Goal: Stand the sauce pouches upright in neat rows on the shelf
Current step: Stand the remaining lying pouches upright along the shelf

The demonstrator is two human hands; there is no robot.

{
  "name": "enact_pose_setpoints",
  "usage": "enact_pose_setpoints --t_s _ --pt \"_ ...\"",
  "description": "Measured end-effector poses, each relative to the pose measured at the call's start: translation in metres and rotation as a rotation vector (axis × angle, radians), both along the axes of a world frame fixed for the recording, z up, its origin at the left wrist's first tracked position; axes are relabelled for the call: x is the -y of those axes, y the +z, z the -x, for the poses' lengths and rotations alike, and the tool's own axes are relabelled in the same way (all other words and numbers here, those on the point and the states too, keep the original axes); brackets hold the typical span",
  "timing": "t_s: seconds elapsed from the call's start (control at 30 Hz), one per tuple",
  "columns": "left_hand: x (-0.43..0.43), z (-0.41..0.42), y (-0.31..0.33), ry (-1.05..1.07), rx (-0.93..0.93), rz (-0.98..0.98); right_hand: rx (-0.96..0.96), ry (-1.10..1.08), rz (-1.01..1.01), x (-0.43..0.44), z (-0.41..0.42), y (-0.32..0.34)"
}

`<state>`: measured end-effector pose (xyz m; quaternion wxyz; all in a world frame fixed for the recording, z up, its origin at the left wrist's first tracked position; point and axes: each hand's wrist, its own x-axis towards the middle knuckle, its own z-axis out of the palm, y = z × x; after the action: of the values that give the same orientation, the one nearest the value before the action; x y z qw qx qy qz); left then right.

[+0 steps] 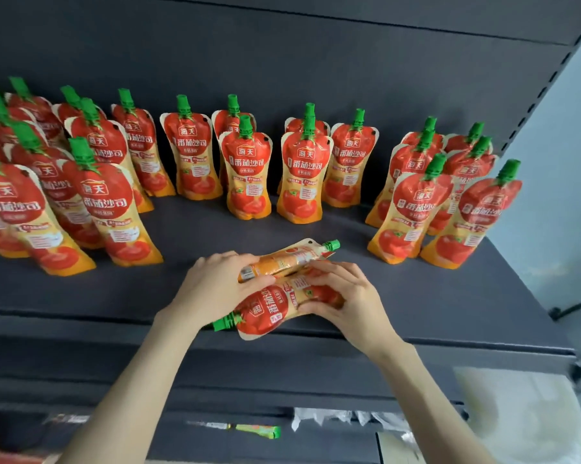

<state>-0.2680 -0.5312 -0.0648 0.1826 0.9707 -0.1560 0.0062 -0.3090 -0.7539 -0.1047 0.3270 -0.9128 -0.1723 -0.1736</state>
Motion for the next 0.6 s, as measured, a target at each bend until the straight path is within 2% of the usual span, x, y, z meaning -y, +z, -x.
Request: enact_pose_setpoints --t_s 0.23,0.33,0.47,0.6 --pt "0.002 0.033 0.0 0.025 -0.035 -0.165 0.012 0.01 0.157 0.024 0.027 -0.002" --pt "0.003 0.041 -0.001 0.069 -0.062 -0.145 0.055 -0.01 0.169 0.031 0.03 -0.005" --pt "0.002 0.048 -0.005 0.089 0.033 -0.133 0.119 -0.071 0.127 0.036 0.029 -0.008" --pt "-0.003 0.05 0.0 0.112 0.168 0.037 0.173 -0.136 0.094 0.039 0.031 -0.009"
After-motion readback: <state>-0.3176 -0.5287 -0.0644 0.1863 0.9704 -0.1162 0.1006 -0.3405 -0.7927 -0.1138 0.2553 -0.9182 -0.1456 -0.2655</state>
